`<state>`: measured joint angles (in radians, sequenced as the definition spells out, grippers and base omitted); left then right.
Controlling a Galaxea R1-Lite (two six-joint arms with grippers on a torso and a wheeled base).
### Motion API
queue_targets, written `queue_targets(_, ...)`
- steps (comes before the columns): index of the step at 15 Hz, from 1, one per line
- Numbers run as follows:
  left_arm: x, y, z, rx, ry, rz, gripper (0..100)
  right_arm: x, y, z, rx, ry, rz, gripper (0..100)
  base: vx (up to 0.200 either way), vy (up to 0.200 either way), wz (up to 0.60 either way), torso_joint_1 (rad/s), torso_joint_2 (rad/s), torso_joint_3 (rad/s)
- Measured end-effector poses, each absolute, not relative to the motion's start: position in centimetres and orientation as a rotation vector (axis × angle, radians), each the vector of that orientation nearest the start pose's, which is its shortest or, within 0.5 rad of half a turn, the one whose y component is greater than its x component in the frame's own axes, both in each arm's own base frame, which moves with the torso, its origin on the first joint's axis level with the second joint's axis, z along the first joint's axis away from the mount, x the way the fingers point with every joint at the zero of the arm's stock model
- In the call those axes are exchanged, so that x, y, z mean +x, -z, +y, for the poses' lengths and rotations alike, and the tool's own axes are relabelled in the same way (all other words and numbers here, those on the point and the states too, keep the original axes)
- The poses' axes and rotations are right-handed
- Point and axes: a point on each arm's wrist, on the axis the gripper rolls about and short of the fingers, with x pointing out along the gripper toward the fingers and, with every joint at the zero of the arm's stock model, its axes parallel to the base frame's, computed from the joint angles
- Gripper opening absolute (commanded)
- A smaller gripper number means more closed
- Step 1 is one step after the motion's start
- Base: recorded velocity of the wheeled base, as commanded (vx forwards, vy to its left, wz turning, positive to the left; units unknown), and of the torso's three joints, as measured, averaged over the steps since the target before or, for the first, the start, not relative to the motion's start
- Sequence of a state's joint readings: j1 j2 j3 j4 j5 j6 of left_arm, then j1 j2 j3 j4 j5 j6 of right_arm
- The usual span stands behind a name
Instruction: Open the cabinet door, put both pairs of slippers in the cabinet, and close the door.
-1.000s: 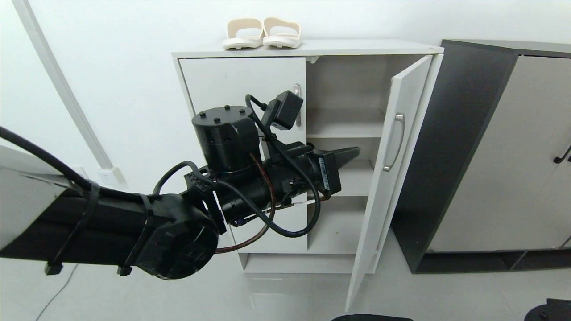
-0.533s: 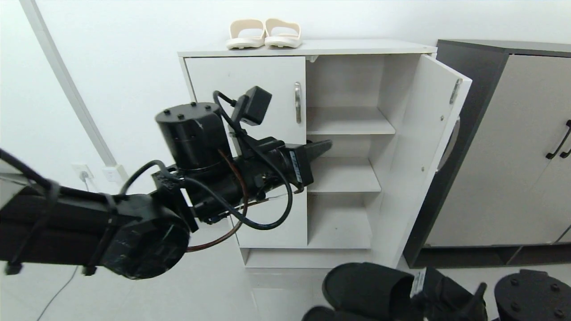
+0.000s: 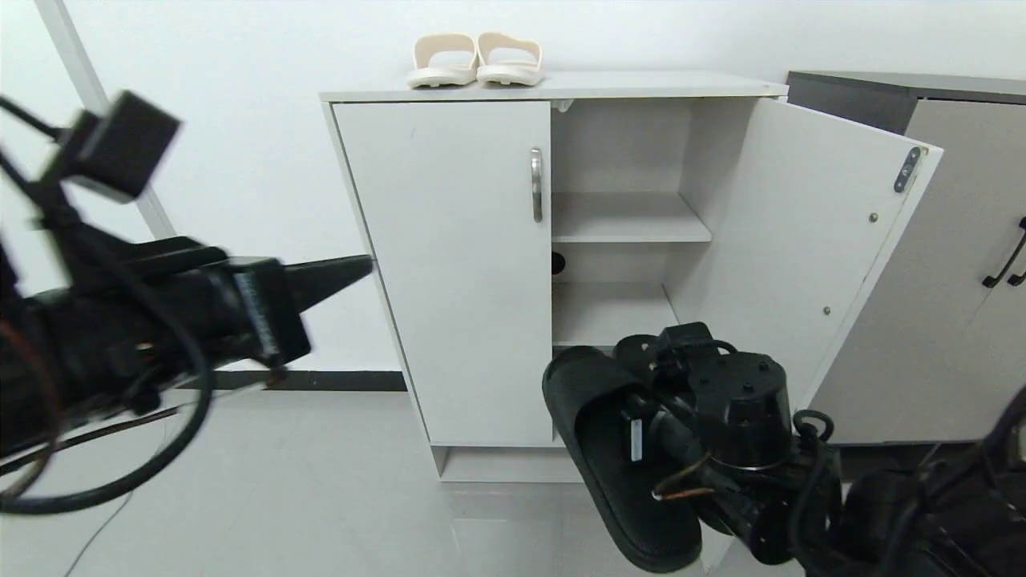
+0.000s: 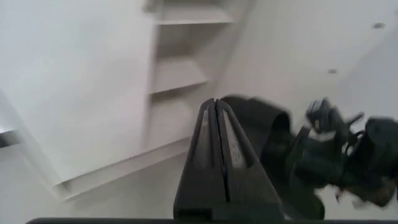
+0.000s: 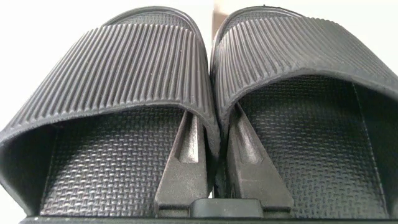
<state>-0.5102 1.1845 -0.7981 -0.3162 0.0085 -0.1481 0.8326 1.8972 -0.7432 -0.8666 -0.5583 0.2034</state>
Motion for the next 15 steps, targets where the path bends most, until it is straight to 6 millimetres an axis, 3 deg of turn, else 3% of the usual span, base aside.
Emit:
queue_targets(2,11.8,-26.9,-5.5,-0.066,0.311,0.07,0,25.3,-12.5,24.5,0.026,-0.146,0.217,0,0.0,0.0,0.0,0.0,0.0,0.0)
queue_targets(4,8.1,-25.0,-2.3,-0.012,0.112,0.037,0,26.1,-11.8,24.8,0.019,-0.119,0.221,0,0.0,0.0,0.0,0.0,0.0,0.0)
queue_targets(6,4.4,-22.0,-0.2,0.012,-0.089,0.017,0,26.3,-11.2,24.7,0.007,-0.106,0.232,0,0.0,0.0,0.0,0.0,0.0,0.0)
queue_targets(9,-0.3,-16.0,0.7,0.035,-0.245,0.018,0,26.3,-10.7,24.8,-0.004,-0.105,0.243,0,0.0,0.0,0.0,0.0,0.0,0.0)
queue_targets(12,-2.0,-9.9,0.6,0.039,-0.243,0.035,0,26.2,-10.4,24.7,-0.007,-0.105,0.246,0,0.0,0.0,0.0,0.0,0.0,0.0)
queue_targets(15,-2.2,-8.4,0.0,0.036,-0.007,-0.022,0,25.9,-10.1,24.7,-0.015,-0.114,0.252,0,0.0,0.0,0.0,0.0,0.0,0.0)
